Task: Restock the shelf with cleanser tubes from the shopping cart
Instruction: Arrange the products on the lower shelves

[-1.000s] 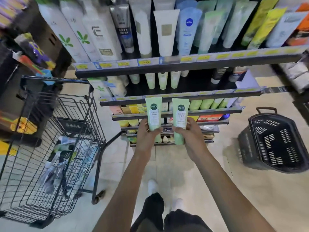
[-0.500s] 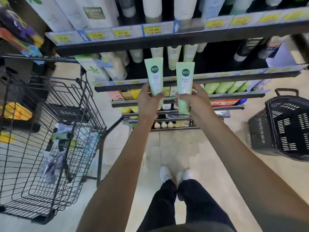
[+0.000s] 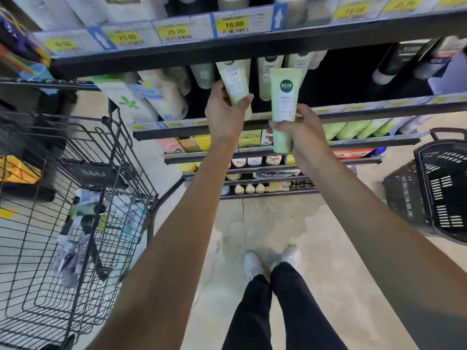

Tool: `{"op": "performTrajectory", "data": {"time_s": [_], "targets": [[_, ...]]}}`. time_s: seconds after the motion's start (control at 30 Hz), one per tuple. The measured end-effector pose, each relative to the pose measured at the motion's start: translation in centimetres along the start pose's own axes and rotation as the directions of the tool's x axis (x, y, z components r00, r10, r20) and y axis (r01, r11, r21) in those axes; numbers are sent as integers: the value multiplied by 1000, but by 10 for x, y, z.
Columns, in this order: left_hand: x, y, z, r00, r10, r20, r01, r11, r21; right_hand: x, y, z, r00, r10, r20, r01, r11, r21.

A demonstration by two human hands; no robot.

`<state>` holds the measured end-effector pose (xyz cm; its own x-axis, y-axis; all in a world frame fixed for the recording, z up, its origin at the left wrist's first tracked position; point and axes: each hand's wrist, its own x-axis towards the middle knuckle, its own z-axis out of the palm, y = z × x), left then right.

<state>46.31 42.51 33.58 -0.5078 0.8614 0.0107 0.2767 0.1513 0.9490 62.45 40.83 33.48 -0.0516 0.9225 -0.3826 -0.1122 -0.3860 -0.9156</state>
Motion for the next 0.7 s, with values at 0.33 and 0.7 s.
{"op": "performTrajectory", "data": {"time_s": [0.33, 0.7], "targets": [[21, -17, 8, 999, 34, 9, -35, 977, 212, 6, 7, 0, 1000, -13, -10, 12, 1000, -16], [16, -23, 17, 996, 76, 37, -84, 932, 352, 3, -7, 3, 989, -138, -54, 133, 987, -93]]}}
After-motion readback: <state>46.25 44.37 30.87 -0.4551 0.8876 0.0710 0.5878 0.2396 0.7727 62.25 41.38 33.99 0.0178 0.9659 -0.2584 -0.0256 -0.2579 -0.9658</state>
